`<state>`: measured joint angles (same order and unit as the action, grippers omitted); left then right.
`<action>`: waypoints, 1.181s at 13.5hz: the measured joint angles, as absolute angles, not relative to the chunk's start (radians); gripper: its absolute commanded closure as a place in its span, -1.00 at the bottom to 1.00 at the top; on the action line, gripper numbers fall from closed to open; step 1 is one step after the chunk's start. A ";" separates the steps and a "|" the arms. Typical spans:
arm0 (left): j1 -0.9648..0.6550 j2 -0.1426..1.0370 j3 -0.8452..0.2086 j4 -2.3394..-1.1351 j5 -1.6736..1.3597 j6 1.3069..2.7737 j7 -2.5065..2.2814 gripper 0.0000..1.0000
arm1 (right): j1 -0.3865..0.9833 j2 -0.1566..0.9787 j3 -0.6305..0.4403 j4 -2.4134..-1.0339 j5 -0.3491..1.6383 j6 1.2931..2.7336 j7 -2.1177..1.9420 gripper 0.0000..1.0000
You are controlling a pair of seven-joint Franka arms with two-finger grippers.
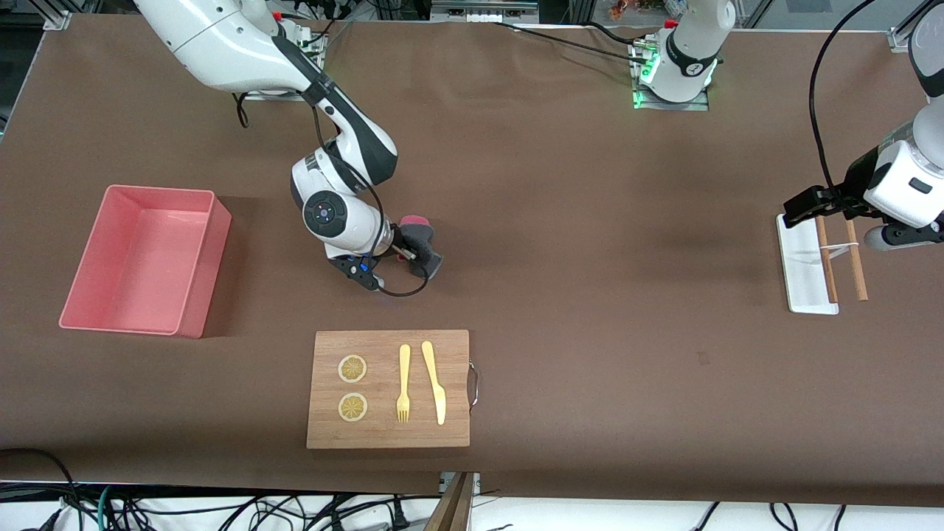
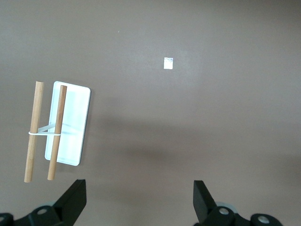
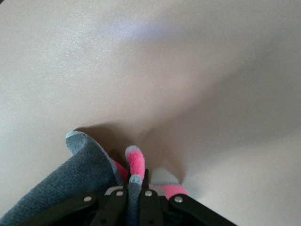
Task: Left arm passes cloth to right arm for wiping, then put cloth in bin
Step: 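Carry the cloth with the right gripper over the pink bin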
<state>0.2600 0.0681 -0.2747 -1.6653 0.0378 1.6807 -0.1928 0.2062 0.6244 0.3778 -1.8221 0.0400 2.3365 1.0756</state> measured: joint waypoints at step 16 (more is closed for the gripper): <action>0.268 0.068 -0.274 -1.665 0.038 1.662 -0.193 -1.00 | 0.116 0.485 0.062 -1.734 0.037 1.931 0.352 1.00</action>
<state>0.2678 0.0682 -0.2744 -1.6648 0.0377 1.6625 -0.1928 0.1163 0.4852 0.0624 -1.7336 0.0369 1.9311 0.3518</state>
